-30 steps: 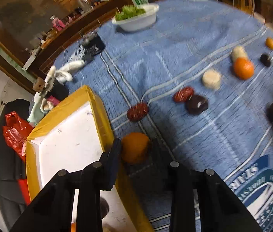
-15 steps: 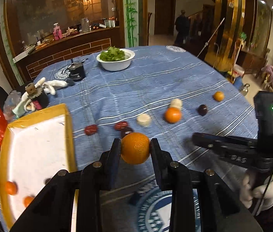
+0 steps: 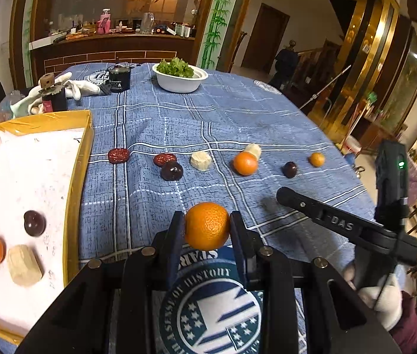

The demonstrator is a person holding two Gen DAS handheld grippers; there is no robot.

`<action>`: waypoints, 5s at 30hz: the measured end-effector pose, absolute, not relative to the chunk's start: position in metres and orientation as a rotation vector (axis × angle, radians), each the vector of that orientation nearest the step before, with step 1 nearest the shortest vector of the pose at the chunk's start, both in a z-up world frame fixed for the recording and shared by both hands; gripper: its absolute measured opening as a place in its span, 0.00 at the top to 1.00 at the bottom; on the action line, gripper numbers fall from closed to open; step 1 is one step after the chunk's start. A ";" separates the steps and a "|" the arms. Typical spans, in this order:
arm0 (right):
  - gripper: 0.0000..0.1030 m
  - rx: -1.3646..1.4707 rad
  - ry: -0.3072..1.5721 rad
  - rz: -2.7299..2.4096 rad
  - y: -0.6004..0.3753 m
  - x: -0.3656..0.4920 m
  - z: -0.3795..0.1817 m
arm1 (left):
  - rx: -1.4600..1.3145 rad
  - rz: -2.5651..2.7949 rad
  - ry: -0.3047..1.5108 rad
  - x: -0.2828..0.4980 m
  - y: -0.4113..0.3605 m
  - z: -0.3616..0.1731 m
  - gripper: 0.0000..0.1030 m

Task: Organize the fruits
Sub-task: 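Carry the orange and plum over the tray and open both tools, then lift both open tools away from the tray back over the fruit, then grasp an orange with the left tool while the right tool grasps a dark plum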

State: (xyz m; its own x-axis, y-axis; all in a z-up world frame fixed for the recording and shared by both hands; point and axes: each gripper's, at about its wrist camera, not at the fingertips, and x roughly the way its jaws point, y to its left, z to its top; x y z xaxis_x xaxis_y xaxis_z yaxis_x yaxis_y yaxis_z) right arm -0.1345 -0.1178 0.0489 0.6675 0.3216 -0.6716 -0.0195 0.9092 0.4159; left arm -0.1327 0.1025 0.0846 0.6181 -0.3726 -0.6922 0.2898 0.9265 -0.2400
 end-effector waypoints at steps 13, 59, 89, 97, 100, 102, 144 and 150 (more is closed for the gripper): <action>0.71 0.334 0.832 0.159 -0.110 -0.157 0.054 | -0.148 -0.493 0.778 -0.152 0.093 0.097 0.71; 0.70 0.332 0.936 0.624 0.045 -0.121 0.107 | -0.352 -0.168 0.681 -0.176 0.278 0.128 0.71; 0.37 0.172 0.910 0.579 0.086 -0.142 0.086 | -0.372 0.002 0.747 -0.172 0.323 0.117 0.30; 0.37 0.281 0.868 0.320 -0.048 -0.167 0.083 | -0.277 -0.215 0.807 -0.154 0.226 0.116 0.24; 0.38 0.325 0.846 0.225 -0.095 -0.179 0.081 | -0.249 -0.315 0.850 -0.150 0.186 0.112 0.23; 0.38 0.356 0.840 0.194 -0.121 -0.184 0.079 | -0.213 -0.358 0.880 -0.150 0.158 0.108 0.23; 0.74 0.371 0.912 0.142 -0.184 -0.065 0.042 | 0.332 -0.436 0.955 -0.010 -0.040 0.032 0.67; 0.74 0.359 0.890 0.131 -0.184 -0.067 0.044 | 0.225 -0.425 0.896 -0.035 -0.022 0.059 0.67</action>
State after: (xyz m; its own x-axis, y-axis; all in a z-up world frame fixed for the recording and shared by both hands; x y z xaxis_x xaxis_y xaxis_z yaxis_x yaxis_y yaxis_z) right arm -0.0666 -0.1840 0.0439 0.6261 0.2593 -0.7354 0.0360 0.9325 0.3594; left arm -0.0352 -0.0220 0.0594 0.5490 -0.2633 -0.7933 0.4480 0.8940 0.0133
